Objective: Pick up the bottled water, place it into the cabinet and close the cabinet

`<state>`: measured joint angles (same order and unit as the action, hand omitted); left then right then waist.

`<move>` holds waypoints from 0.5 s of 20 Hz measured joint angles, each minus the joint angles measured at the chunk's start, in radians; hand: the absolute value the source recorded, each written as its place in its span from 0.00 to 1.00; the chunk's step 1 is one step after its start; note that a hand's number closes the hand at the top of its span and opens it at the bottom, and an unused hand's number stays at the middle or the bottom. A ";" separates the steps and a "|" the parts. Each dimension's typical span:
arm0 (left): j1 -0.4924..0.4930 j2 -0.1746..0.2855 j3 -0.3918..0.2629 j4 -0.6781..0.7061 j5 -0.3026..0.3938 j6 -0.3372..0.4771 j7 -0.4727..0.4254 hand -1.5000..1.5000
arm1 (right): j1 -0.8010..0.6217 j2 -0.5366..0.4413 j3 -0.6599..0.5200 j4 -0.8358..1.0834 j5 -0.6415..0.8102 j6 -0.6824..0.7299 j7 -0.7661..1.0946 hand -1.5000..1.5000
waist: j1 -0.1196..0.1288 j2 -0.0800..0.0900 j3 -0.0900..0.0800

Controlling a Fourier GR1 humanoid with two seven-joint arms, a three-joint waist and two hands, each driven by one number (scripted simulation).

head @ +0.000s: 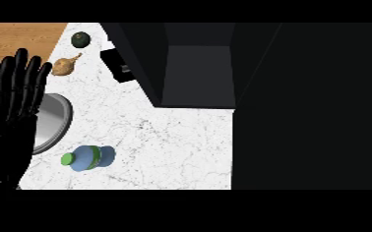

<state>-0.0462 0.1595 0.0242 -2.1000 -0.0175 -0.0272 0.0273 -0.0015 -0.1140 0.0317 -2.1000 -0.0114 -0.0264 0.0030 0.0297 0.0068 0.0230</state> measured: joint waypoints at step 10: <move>0.380 -0.043 0.117 -0.206 0.285 -0.117 -0.076 0.00 | 0.158 0.002 0.094 -0.139 -0.013 0.054 0.048 0.00 | -0.004 -0.014 -0.023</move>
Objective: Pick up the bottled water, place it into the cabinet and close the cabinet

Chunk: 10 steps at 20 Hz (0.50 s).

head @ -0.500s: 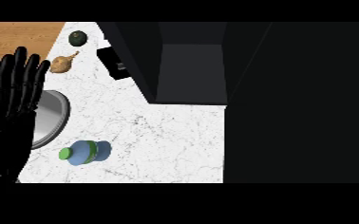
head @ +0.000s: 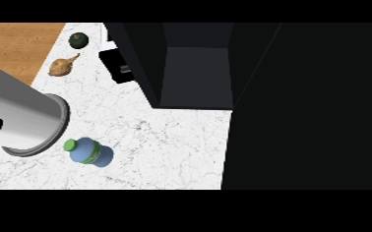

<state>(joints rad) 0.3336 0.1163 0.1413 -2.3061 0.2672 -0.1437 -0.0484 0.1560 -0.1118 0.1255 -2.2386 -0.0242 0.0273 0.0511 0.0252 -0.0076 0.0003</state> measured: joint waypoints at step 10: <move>0.313 -0.063 0.080 -0.055 0.130 -0.165 -0.050 0.00 | 0.066 0.025 0.167 -0.188 0.060 -0.009 0.158 0.00 | -0.009 0.002 -0.001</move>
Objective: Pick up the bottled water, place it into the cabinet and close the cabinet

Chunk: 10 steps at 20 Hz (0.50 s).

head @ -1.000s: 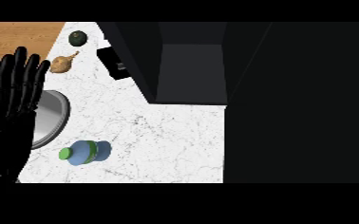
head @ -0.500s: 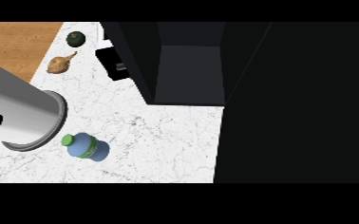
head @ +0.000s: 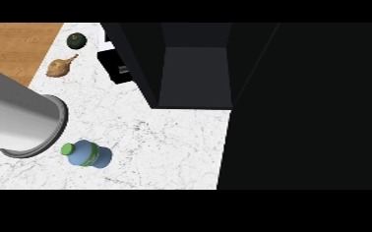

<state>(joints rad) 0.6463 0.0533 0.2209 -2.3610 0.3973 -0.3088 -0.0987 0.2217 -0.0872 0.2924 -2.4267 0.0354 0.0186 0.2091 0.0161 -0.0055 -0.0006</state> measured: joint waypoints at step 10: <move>0.074 -0.022 0.057 0.009 0.027 -0.062 0.030 0.00 | -0.020 0.029 0.137 -0.038 0.047 -0.066 0.101 0.00 | -0.009 0.002 0.000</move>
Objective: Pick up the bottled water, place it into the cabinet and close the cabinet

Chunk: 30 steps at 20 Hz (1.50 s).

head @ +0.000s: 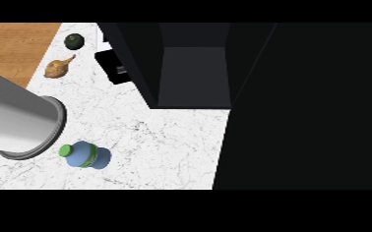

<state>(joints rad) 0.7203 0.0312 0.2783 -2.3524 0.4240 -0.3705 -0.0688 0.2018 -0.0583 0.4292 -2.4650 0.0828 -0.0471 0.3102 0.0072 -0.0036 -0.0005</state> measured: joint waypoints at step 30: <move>-0.357 0.009 0.050 0.663 -0.285 0.002 -0.201 0.00 | -0.082 -0.057 0.143 -0.004 0.052 -0.154 0.085 0.00 | -0.016 0.001 -0.001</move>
<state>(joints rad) 0.3628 0.0399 0.3284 -1.6890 0.1388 -0.3685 -0.2703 0.1196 -0.1157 0.5722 -2.4691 0.1349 -0.2014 0.3956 -0.0090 -0.0022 -0.0011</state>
